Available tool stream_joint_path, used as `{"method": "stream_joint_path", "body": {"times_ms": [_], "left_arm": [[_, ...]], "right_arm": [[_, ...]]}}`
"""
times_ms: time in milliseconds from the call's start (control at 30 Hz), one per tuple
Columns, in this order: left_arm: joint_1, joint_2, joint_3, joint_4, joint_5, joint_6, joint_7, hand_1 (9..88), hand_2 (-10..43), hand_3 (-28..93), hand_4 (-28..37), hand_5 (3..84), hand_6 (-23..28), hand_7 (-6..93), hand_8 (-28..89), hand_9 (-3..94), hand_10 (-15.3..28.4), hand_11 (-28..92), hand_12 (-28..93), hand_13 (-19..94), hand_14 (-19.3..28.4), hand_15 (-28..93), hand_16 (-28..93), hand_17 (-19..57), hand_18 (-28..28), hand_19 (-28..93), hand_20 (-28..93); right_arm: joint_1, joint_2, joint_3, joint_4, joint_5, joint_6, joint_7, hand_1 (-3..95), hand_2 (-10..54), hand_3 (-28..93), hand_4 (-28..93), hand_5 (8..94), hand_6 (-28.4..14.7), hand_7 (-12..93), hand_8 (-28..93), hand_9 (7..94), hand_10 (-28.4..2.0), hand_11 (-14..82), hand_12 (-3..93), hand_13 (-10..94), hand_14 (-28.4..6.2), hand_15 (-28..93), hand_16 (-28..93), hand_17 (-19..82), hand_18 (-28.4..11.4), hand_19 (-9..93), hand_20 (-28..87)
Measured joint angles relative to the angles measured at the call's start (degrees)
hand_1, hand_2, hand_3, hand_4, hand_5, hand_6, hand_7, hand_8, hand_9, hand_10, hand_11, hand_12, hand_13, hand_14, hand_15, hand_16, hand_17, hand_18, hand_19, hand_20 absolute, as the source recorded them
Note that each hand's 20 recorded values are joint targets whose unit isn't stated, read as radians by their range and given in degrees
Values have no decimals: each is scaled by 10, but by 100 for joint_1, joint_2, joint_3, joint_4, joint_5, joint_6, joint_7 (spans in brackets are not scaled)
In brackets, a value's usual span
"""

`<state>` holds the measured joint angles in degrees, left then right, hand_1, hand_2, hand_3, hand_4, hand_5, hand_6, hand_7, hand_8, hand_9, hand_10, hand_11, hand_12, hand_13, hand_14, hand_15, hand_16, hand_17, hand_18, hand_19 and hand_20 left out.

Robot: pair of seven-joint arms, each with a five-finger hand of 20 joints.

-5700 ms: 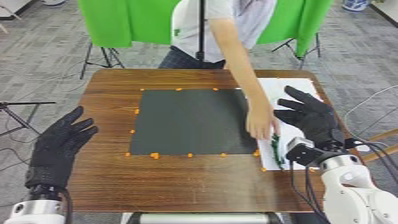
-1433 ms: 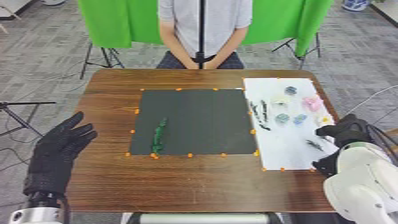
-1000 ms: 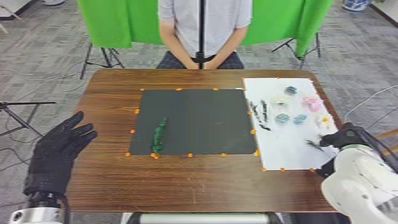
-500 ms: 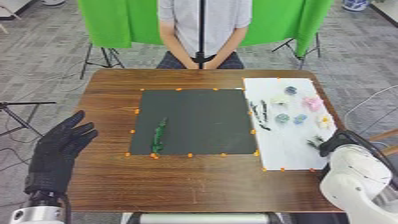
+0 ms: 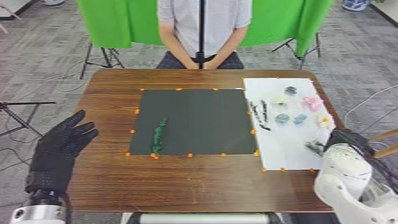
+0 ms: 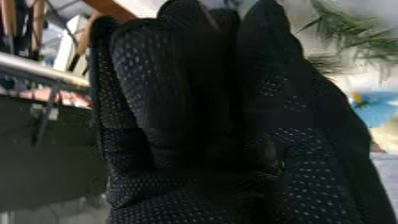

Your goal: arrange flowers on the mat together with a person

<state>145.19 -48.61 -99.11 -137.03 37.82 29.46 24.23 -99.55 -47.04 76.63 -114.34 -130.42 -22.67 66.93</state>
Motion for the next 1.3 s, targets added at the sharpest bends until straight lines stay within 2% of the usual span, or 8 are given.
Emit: {"method": "stream_joint_path", "body": {"times_ms": [267,433,600,733,900,1133,1233,1300], "left_arm": [[-40,0,7,3,0,1,-3,228,69,797,-283,390,100,145,-103,355,210,309,83,234,268,561,-133,-90,211,529,55],[-39,2,6,2,-3,6,-3,228,70,797,-283,391,100,146,-102,355,209,308,82,234,268,562,-134,-90,211,529,55],[-31,10,-2,-2,-9,13,1,229,70,796,-283,391,101,145,-103,355,209,309,83,234,268,563,-134,-90,211,529,55],[-29,7,-12,-5,0,14,-18,228,70,797,-283,392,101,145,-103,354,209,309,82,234,268,562,-134,-90,211,529,55],[-22,5,-19,-13,8,20,-35,228,70,797,-283,392,101,147,-102,355,209,309,83,234,268,562,-134,-90,211,529,55],[55,57,-17,-38,-4,114,17,229,71,796,-283,391,102,145,-103,355,210,309,83,233,269,562,-134,-90,211,529,55],[39,76,6,-39,4,120,-16,229,71,796,-283,392,102,145,-102,355,210,309,83,233,269,563,-134,-90,211,529,55],[-6,75,35,-39,28,116,-89,229,71,796,-283,392,101,145,-102,354,210,308,83,233,269,563,-134,-90,211,529,55]], "right_arm": [[20,69,-80,182,-180,652,-137,643,-95,500,-266,896,-2,134,41,937,-96,308,175,937,-28,517,193,649,-102,898,-283],[-3,78,-41,155,-245,708,-166,619,-95,518,-271,904,5,139,42,937,-97,331,174,937,-31,528,193,649,-111,912,-283],[-15,111,34,-168,-383,815,-212,604,-95,536,-274,907,8,141,46,937,-95,359,174,937,-31,546,192,646,-123,928,-283],[97,178,-70,-580,-606,1137,-295,600,-95,546,-274,910,6,147,50,937,-94,375,172,937,-30,560,191,650,-125,931,-274],[535,193,-389,-907,-711,1498,-464,594,-95,561,-269,912,3,148,54,937,-96,381,167,937,-31,568,187,649,-129,932,-257],[1562,-67,-1190,-1105,-145,1402,-829,585,-95,561,-256,912,-1,149,60,937,-100,377,167,937,-35,567,187,637,-138,932,-230],[2019,-381,-1652,-1054,7,1305,-1017,582,-95,561,-256,913,-1,150,61,937,-101,376,168,937,-36,568,188,633,-140,932,-219],[2277,-632,-1969,-947,0,1248,-1087,579,-95,563,-255,914,0,150,62,937,-101,376,169,937,-36,568,188,631,-141,932,-212]]}}
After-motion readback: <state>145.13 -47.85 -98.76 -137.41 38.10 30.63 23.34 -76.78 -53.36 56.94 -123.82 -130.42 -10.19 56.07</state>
